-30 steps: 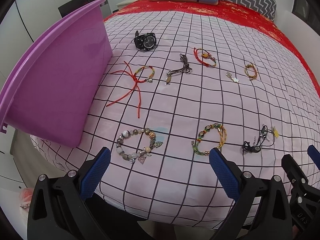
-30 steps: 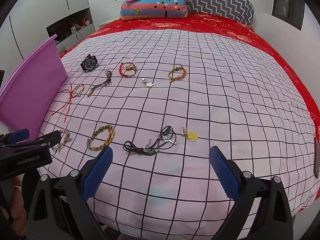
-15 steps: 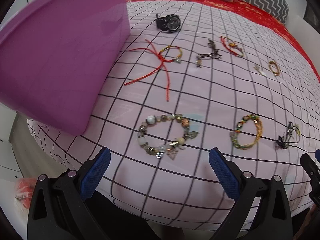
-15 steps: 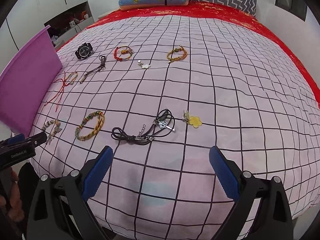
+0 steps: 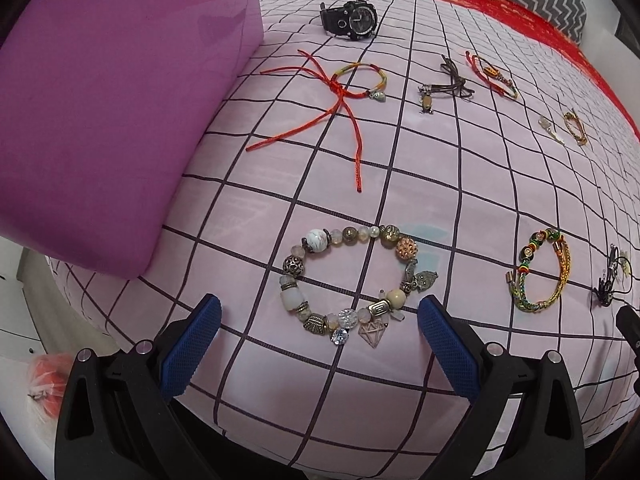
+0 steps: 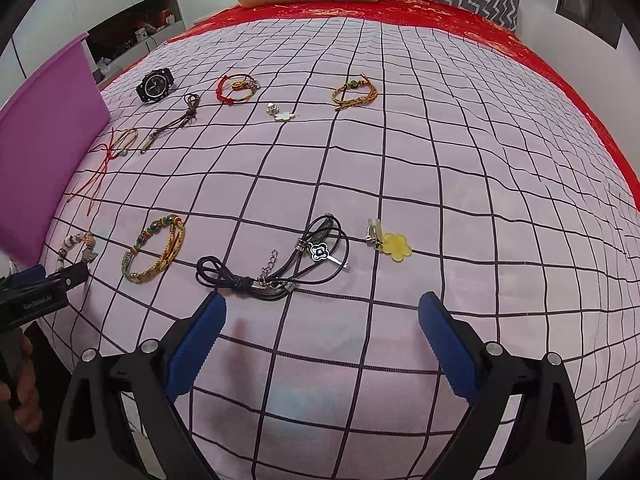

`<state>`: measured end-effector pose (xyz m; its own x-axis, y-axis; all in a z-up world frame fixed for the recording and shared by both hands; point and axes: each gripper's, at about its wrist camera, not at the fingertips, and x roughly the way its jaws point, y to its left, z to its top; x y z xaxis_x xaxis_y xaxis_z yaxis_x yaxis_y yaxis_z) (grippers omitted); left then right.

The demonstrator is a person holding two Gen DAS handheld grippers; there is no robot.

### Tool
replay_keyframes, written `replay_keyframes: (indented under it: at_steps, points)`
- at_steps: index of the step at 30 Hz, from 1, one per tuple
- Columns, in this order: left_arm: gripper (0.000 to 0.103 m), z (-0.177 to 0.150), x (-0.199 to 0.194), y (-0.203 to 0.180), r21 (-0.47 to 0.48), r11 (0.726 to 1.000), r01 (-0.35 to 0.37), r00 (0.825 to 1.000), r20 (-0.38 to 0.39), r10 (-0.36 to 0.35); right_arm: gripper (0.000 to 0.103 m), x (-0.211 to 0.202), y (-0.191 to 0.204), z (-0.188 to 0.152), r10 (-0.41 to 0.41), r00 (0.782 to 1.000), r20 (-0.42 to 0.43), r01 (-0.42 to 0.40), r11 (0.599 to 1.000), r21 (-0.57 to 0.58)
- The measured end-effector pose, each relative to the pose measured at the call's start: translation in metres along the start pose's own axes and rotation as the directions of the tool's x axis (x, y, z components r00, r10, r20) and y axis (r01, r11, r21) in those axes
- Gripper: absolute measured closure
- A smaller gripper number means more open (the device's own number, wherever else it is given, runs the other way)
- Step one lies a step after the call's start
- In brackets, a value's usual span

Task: Organize jewelry
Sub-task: 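Grasp the beaded charm bracelet with left tool while right tool grasps black cord necklace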

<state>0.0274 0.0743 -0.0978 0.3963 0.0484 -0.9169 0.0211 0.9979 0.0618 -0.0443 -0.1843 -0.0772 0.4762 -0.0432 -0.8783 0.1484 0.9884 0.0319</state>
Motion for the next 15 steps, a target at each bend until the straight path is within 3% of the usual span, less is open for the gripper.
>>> replay_keyframes:
  at_steps: [15]
  points:
    - [0.005,0.005,0.009,-0.005,-0.009,1.0,0.023,1.0,0.014,-0.023,0.01,0.026,0.016,0.008,-0.013,0.999,-0.03,0.012,0.998,-0.062]
